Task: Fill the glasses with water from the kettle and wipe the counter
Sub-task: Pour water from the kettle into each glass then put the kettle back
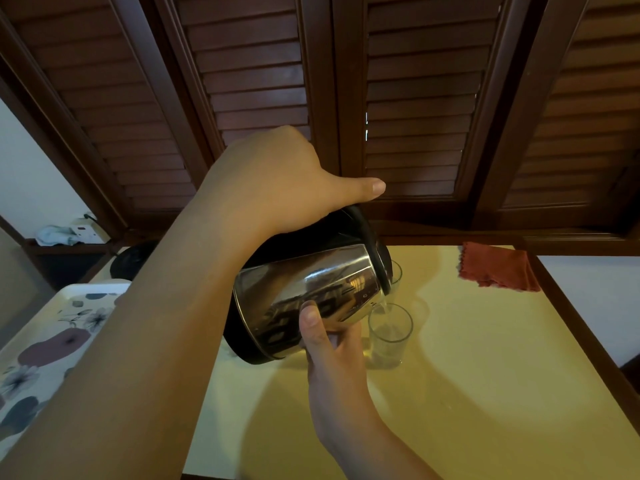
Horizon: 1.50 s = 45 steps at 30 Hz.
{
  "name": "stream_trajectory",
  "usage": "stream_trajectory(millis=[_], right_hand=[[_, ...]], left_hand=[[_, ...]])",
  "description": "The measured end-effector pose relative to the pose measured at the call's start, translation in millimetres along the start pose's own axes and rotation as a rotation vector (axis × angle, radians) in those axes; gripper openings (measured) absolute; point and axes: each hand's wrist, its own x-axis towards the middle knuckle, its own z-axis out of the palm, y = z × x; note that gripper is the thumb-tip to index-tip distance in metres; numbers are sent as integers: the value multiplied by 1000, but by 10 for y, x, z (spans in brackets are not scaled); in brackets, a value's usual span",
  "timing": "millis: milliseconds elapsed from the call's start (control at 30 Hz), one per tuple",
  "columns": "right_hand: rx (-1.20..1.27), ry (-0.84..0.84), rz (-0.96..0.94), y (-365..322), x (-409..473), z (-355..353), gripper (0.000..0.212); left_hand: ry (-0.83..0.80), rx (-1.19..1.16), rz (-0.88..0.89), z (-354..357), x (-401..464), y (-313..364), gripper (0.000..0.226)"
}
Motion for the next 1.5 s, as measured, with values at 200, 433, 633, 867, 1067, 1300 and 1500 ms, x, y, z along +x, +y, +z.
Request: stream_trajectory(millis=[200,433,633,867,1067,1300,1500], right_hand=[[6,-5,3,-6,-7,-5,116],[5,-1,15,12,-1,-24,119],[5,-3,18,-7,-21,-12,119],[-4,-16,19,-42,-47,-19,114],[-36,-12,-28,-159,-64,-47,113],[-206,-10,-144,-413,6,-98,93],[-375,-40,-265,-741,143,14,105]], left_hand=[[1,3,5,-3,-11,19,82],[-1,22,10,-13,-28,57,81],[-4,23,6,-24,-50,60,82],[-2,4,-6,-44,-71,51,83],[10,-104,-42,-77,-149,-71,85],[181,-610,-218,-9,-432,-466,83],[255,-1019,-332,-30,-518,-763,69]])
